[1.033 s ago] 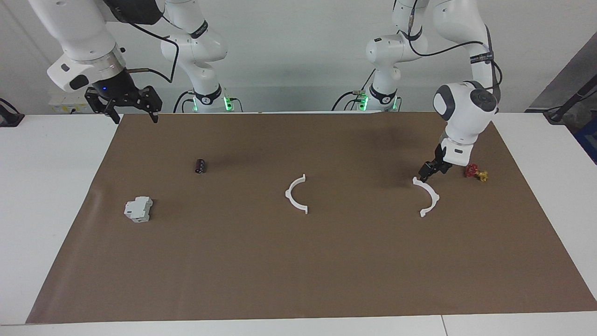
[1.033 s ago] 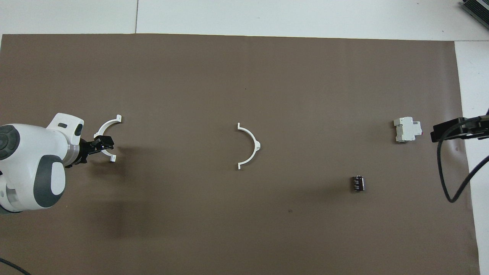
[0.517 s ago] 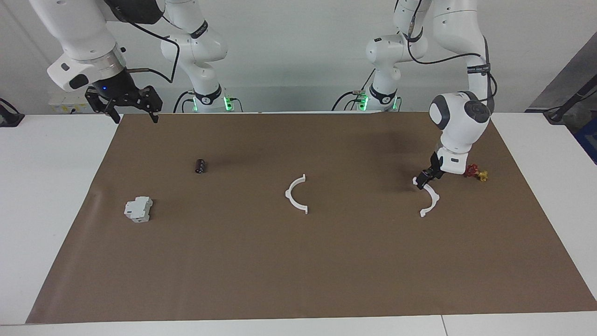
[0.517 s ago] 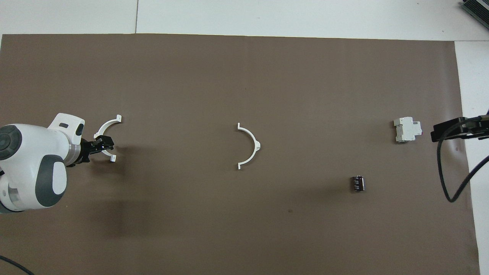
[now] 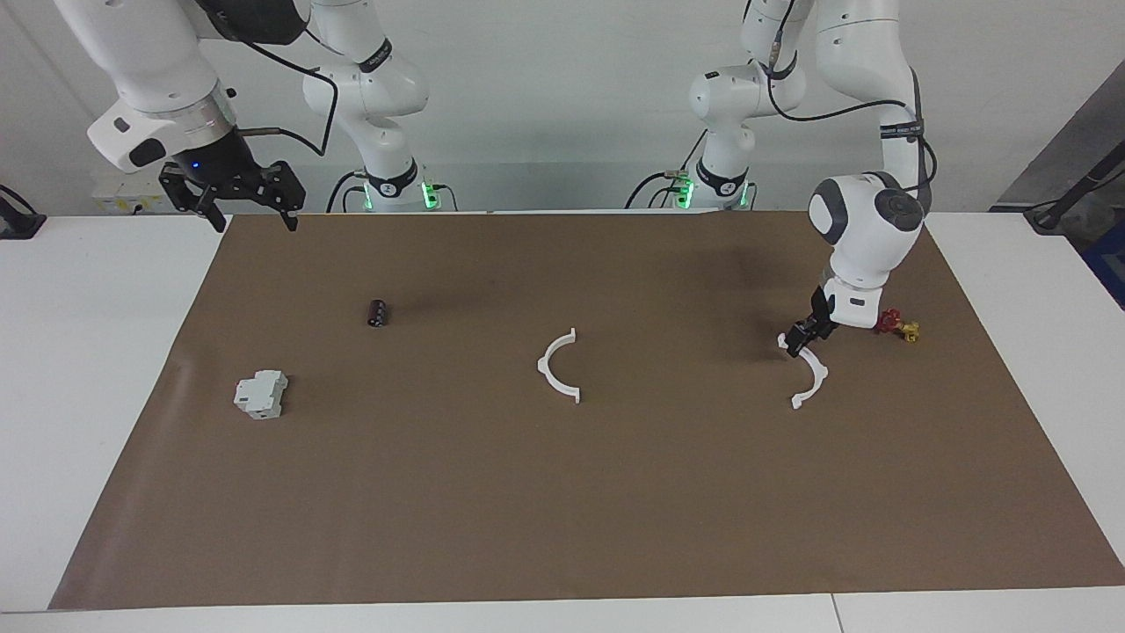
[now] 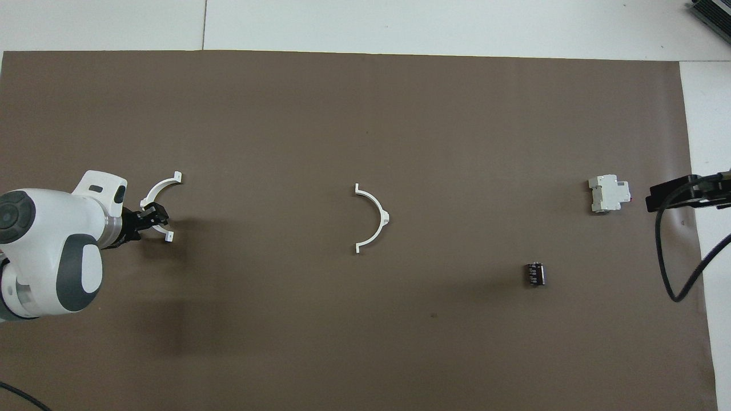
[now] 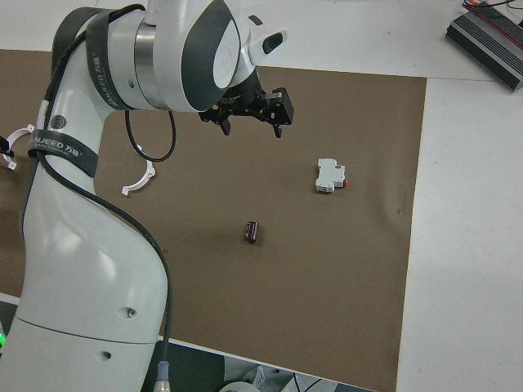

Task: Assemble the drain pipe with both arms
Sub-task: 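Grasp the white half-ring with the left gripper and lift it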

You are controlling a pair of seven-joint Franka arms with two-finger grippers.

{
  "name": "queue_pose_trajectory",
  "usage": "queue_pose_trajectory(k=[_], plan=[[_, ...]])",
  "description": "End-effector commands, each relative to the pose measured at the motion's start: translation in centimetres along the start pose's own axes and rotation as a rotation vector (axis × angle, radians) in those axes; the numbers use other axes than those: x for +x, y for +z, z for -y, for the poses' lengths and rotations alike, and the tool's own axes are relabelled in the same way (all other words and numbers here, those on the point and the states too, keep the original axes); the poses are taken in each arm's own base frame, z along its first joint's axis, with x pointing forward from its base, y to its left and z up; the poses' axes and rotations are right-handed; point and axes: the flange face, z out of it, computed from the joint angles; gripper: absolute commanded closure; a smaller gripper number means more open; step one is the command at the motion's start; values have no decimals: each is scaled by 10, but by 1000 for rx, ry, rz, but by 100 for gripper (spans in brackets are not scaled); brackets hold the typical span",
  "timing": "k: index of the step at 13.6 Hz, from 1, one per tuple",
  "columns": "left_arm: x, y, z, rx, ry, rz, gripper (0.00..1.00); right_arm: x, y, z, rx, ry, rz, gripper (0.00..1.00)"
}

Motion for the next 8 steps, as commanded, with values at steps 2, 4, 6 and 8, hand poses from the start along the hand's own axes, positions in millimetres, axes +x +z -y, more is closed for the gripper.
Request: queue_pose_trajectory(k=[2,4,6,8], plan=[[-20,12,-5,-31,-26,-50,70,-4,-4,-3,-4,17,0,0],[-19,12,-6,-28,-18,-45,100,-4,-4,-2,-4,16,0,0],[-16,6,-12,-25,-12,-36,100,-4,-4,-3,-4,17,0,0],[-2,-16,-28,-14,1,-8,100,-4,-4,-3,-4,17,0,0]])
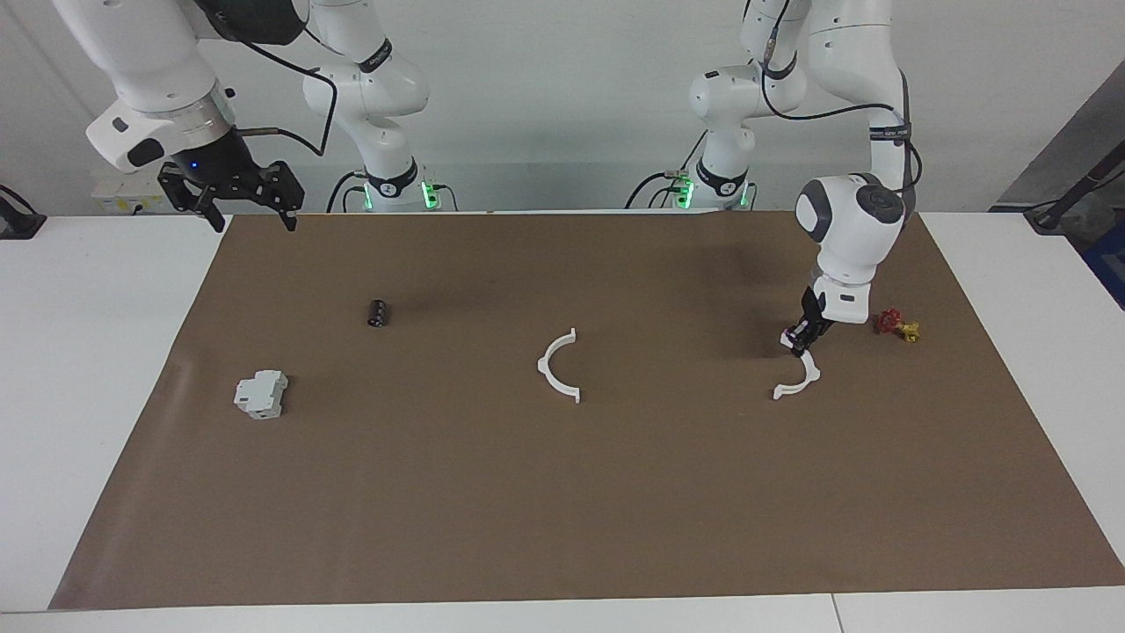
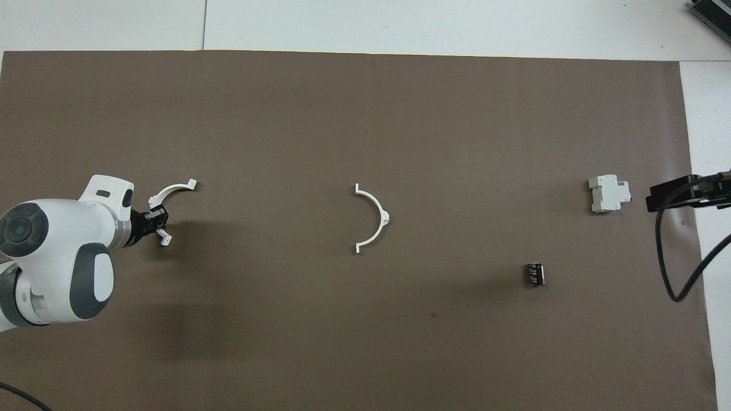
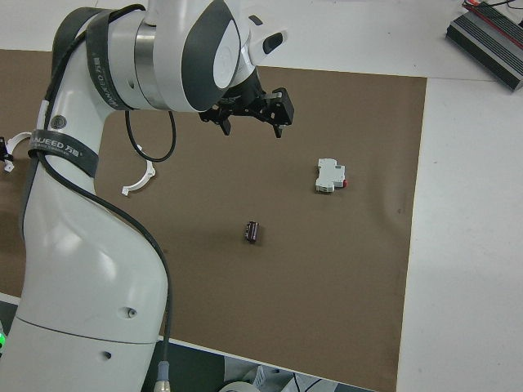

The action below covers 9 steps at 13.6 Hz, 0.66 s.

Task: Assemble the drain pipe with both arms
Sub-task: 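Grasp the white half-ring with the left gripper and lift it, then carry the half-ring with the left gripper to the centered half-ring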

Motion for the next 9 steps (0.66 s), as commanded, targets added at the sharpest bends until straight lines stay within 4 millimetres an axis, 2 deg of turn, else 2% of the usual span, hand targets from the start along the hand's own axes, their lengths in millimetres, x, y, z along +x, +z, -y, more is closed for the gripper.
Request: queue_pose_trajectory(k=[1,4,5,8,9], plan=[[18,-31,-27,8,6,36,100,-4,-4,-2,-4,16,0,0],[25,-68,-55,13,29,55,100,-4,-4,-3,-4,17,0,0],[24,-73,-63,15,10,58,100,-4,-4,-3,-4,17,0,0],[-20,-81,-134,10,-32,19,100,-4,-4,-2,-4,16,0,0],[-40,-85,-159,19,-34,11,100,-4,-4,-3,-4,17,0,0]])
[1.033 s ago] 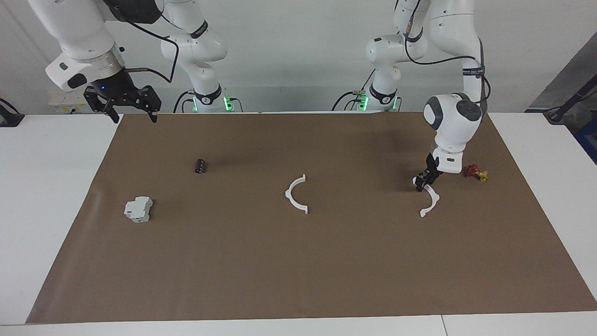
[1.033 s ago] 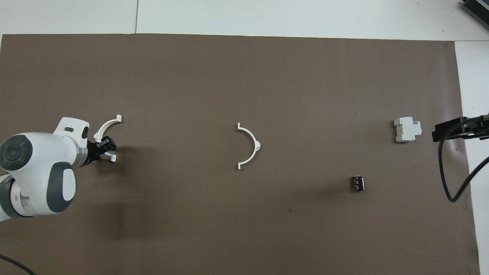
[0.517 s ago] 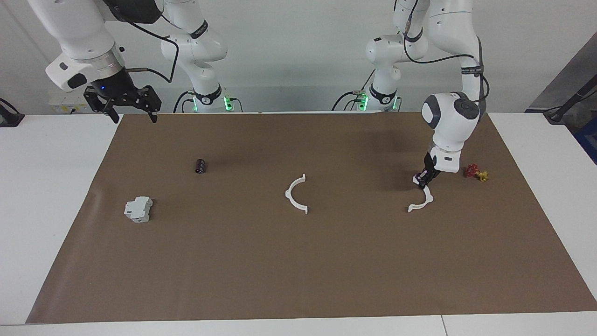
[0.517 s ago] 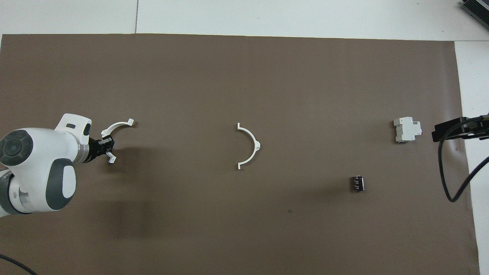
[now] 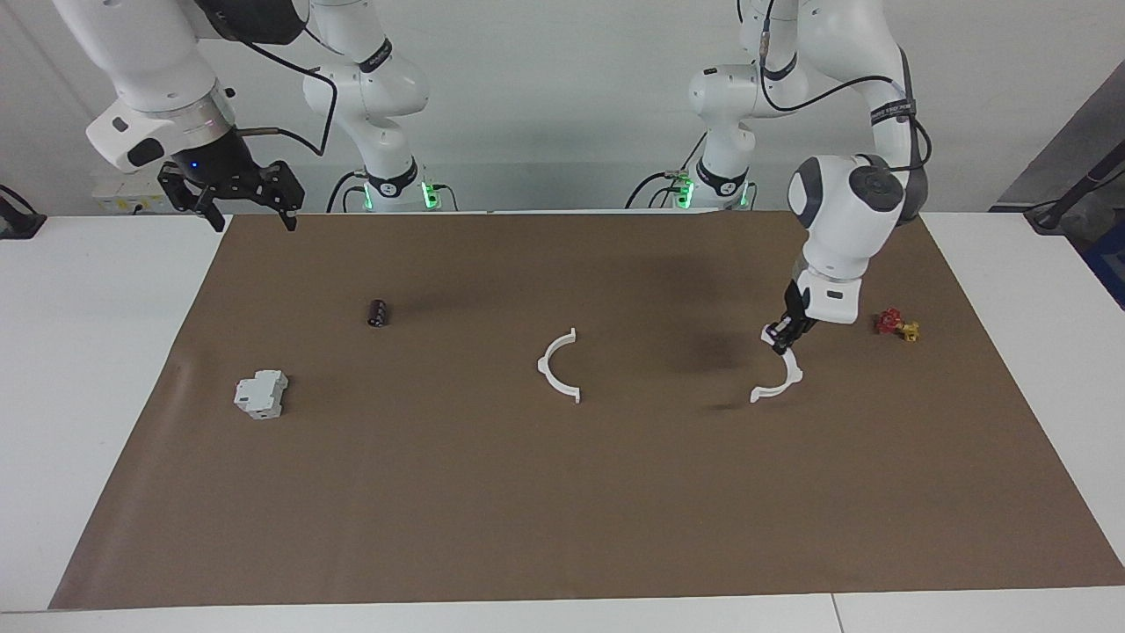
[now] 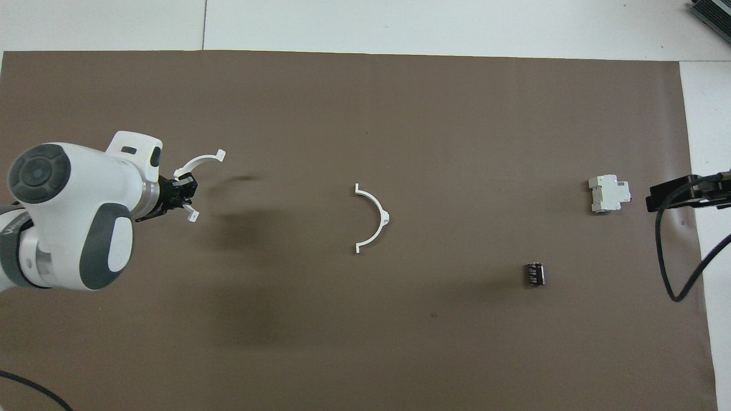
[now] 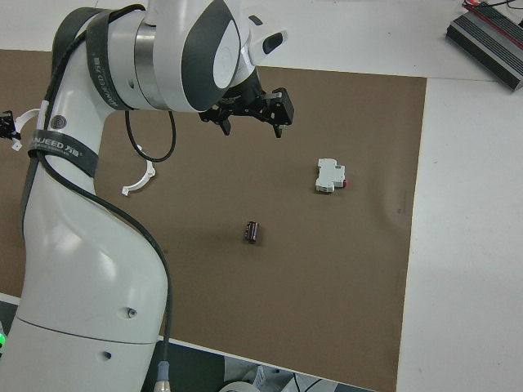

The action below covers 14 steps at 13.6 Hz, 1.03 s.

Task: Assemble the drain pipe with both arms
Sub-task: 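Carry the half-ring with the left gripper to the centered half-ring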

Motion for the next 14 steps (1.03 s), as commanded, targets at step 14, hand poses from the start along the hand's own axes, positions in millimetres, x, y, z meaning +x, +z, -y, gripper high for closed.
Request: queue_pose_trajectory(k=[14], plan=[[-152,52,-160,93,-103,-13,100,-4,-4,-3,-4,17,0,0]])
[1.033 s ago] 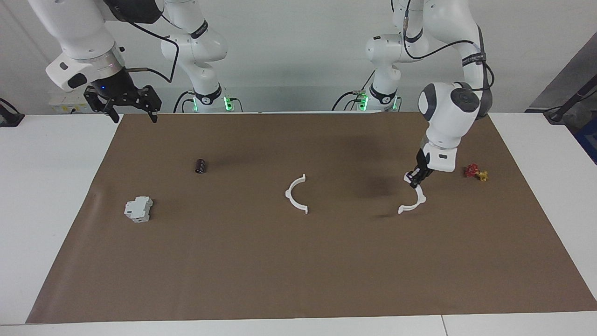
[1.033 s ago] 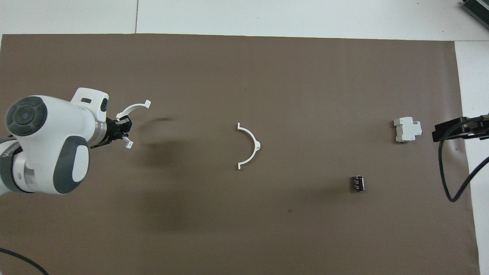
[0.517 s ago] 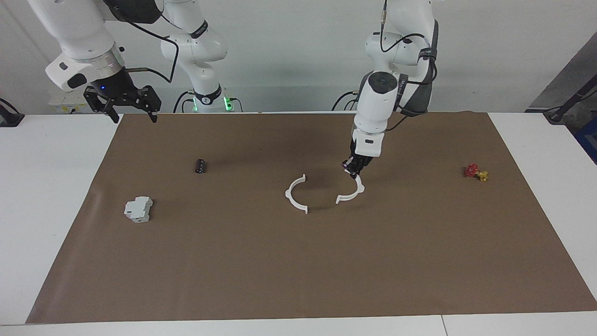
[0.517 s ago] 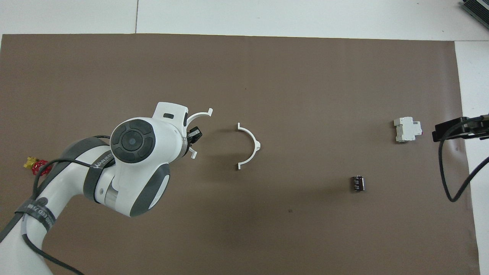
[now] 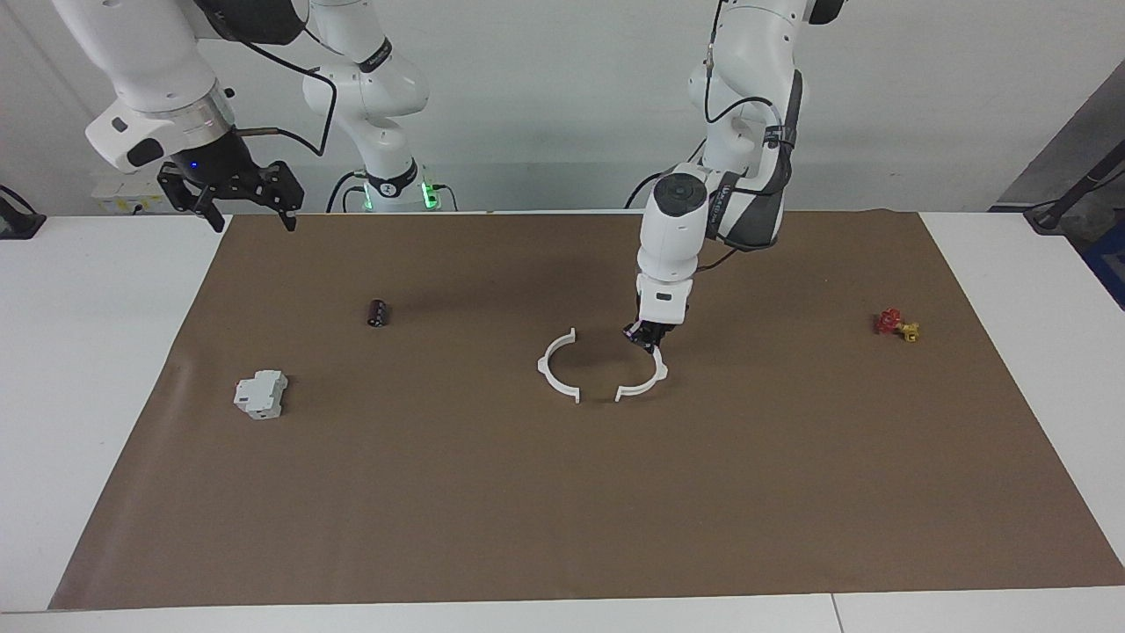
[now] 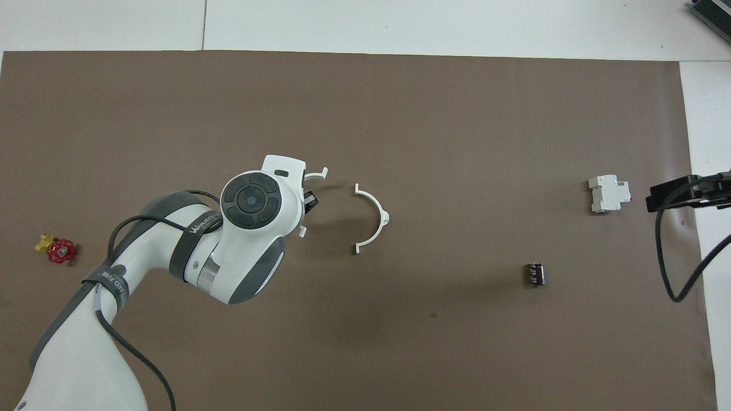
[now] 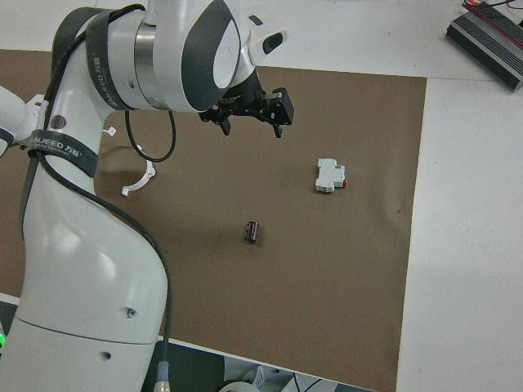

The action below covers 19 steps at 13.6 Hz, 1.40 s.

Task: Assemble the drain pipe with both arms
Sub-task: 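Carry the half-ring with the left gripper to the centered half-ring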

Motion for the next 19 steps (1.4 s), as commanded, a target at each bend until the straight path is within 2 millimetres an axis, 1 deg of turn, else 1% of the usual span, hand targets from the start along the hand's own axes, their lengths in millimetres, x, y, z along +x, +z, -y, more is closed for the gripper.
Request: queue_pose_trajectory(k=[1,2,3,5,6,7,9,11,14,17,18,19], plan=[[-29,15,-15,43,-60,-4,100,-4,-4,-2,-4,16,0,0],[-33,21,-15,54,-72,-1,100,-4,-4,-3,-4,17,0,0],[-43,22,-18,57,-83,0,100,-4,-4,-3,-4,17,0,0],[-46,21,-21,37,-133,-6,100,-4,-4,-3,-4,17,0,0],[-51,22,-25,21,-159,-9,100,-4,-4,-2,-4,16,0,0],[-58,28,-29,15,-182,-8,100,-4,-4,-3,-4,17,0,0],[-60,29,-33,-12,-227,-11,100,-4,-4,-3,-4,17,0,0],[-68,29,-36,-14,-226,-11,100,-4,-4,-3,-4,17,0,0],[-69,29,-37,-22,-238,-11,100,-4,-4,-3,-4,17,0,0],[-74,44,-40,-22,-260,-6,100,-4,-4,-3,-4,17,0,0],[-80,44,-43,-29,-255,-5,100,-4,-4,-3,-4,17,0,0],[-80,45,-43,-28,-258,-5,100,-4,-4,-3,-4,17,0,0]])
